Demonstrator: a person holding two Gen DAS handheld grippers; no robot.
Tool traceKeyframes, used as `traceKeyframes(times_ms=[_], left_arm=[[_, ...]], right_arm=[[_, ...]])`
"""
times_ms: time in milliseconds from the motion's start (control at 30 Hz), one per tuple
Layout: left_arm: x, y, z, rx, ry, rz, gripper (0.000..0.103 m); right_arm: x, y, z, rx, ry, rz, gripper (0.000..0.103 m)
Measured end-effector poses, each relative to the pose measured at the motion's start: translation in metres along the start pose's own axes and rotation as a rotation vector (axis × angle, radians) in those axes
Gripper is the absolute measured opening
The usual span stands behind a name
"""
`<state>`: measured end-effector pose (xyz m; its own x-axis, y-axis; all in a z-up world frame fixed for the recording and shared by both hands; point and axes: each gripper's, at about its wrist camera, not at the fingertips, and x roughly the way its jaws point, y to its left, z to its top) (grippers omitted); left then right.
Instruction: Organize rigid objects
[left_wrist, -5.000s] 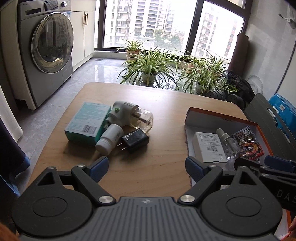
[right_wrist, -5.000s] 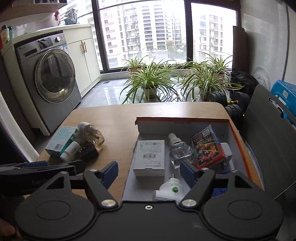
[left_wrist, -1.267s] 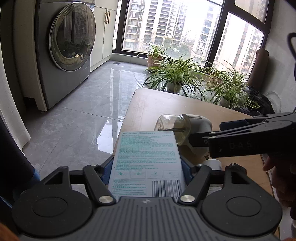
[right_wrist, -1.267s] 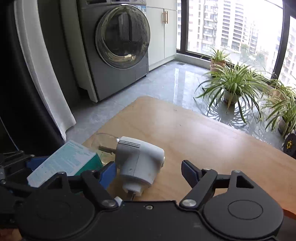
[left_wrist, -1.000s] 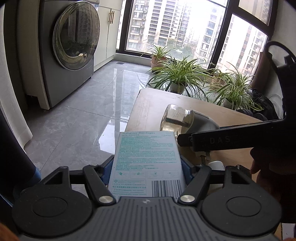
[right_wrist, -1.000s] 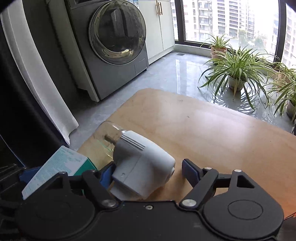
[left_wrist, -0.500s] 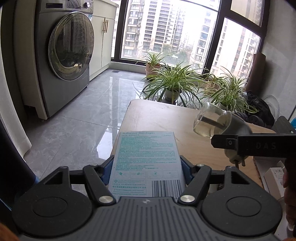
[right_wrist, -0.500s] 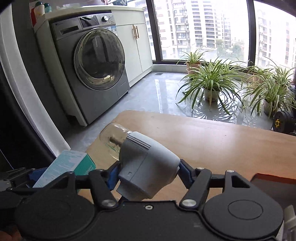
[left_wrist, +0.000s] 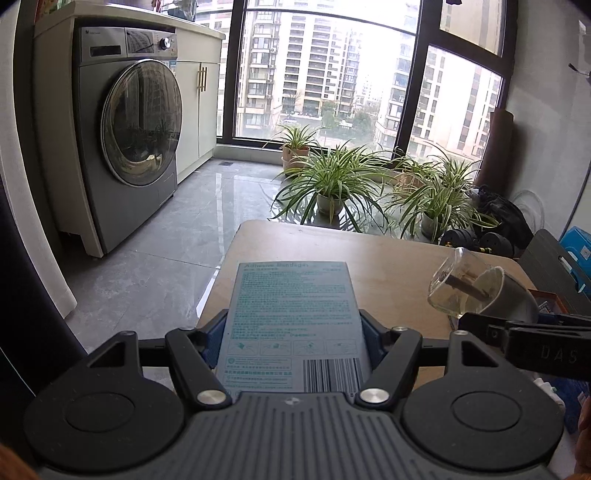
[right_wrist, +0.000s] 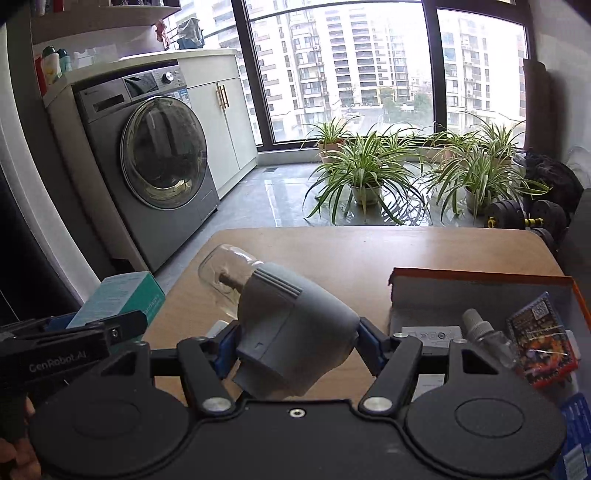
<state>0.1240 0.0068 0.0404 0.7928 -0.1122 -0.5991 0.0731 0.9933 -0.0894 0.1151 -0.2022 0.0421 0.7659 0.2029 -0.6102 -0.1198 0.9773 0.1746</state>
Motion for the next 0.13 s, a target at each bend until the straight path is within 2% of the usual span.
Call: traceKeyframes(times_ms=[133], left_arm=[[-0.011,-0.012,-0.008,0.002,0.004,-0.016,0.072]], right_arm=[[-0.027,-0.011,-0.013,0.023,-0.014,-0.02,0.078]])
